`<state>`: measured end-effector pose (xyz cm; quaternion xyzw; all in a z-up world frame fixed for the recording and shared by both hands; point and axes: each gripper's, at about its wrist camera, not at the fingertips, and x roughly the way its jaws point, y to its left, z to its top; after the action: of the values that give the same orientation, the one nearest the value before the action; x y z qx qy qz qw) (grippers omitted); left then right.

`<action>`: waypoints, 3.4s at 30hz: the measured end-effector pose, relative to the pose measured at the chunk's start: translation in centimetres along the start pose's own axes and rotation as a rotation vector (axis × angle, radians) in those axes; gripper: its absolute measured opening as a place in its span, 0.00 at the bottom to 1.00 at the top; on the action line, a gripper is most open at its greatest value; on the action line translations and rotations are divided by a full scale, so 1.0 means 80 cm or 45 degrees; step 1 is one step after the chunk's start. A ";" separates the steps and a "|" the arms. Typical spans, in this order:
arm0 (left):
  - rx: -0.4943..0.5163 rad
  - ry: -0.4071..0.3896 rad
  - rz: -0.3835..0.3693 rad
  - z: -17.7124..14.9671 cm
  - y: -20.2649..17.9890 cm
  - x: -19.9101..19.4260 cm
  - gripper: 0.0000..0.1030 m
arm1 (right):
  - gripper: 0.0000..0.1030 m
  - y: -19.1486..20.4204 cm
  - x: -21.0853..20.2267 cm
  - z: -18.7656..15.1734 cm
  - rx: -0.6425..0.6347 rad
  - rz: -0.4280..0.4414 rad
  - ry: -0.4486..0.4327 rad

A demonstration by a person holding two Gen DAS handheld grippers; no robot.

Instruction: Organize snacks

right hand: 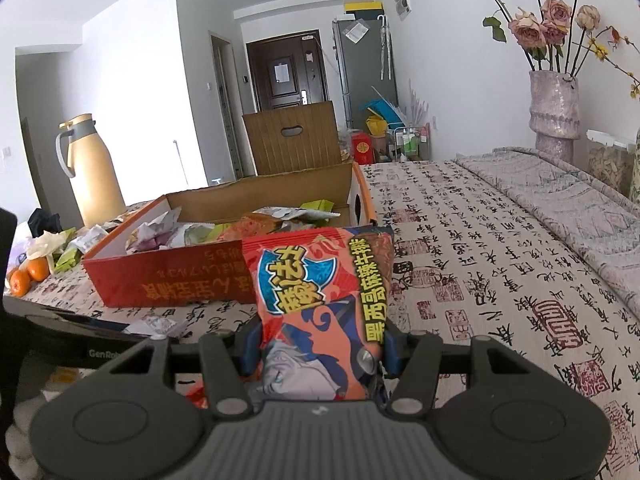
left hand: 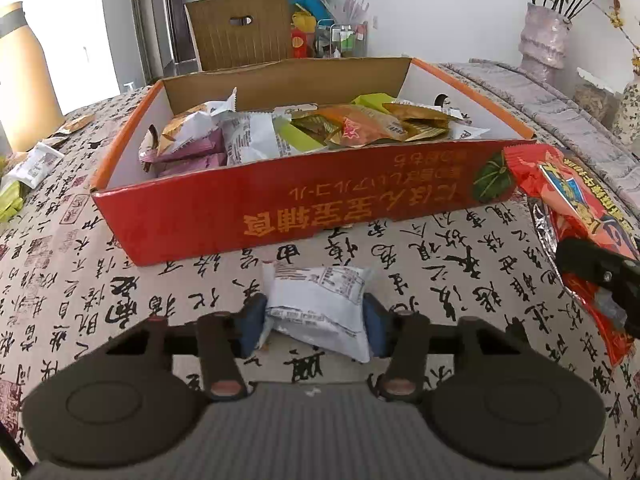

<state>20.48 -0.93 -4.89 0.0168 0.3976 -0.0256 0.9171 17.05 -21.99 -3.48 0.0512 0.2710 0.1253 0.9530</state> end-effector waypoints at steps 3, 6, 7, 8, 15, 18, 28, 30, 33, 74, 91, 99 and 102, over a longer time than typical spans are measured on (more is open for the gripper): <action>0.004 -0.011 0.005 -0.004 0.000 -0.005 0.47 | 0.54 0.001 -0.003 -0.001 -0.005 0.002 -0.003; 0.002 -0.021 0.003 -0.006 0.000 -0.009 0.47 | 0.54 0.003 -0.008 -0.002 -0.009 0.004 -0.009; 0.002 -0.033 0.005 -0.007 0.000 -0.013 0.47 | 0.54 0.003 -0.009 -0.002 -0.011 0.005 -0.012; 0.004 -0.046 0.004 -0.007 -0.001 -0.018 0.47 | 0.54 0.004 -0.012 -0.002 -0.013 0.006 -0.016; 0.024 -0.187 -0.015 0.012 -0.006 -0.060 0.47 | 0.54 0.011 -0.013 0.011 -0.029 0.031 -0.048; 0.017 -0.253 -0.007 0.033 -0.005 -0.073 0.47 | 0.54 0.016 -0.008 0.027 -0.037 0.043 -0.078; -0.034 -0.373 0.086 0.110 0.012 -0.066 0.48 | 0.54 0.038 0.049 0.109 -0.095 0.061 -0.149; -0.052 -0.366 0.108 0.123 0.018 -0.056 0.48 | 0.54 0.041 0.065 0.123 -0.099 0.049 -0.149; -0.072 -0.352 0.139 0.142 0.027 -0.038 0.48 | 0.54 0.043 0.092 0.141 -0.101 0.030 -0.139; -0.160 -0.438 0.134 0.041 0.047 -0.121 1.00 | 1.00 0.044 0.003 0.085 -0.121 0.038 -0.163; -0.158 -0.403 0.107 -0.053 0.040 -0.156 1.00 | 1.00 0.039 -0.078 0.002 -0.113 0.059 -0.092; -0.102 -0.362 0.076 -0.083 0.027 -0.157 1.00 | 1.00 0.031 -0.084 -0.027 -0.082 0.041 -0.016; -0.087 -0.347 0.072 -0.090 0.022 -0.156 1.00 | 1.00 0.028 -0.083 -0.035 -0.074 0.035 0.013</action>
<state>6.85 1.63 -0.70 -0.0070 0.2695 0.0118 0.9629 9.64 -21.49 -2.15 0.0266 0.2714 0.1465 0.9509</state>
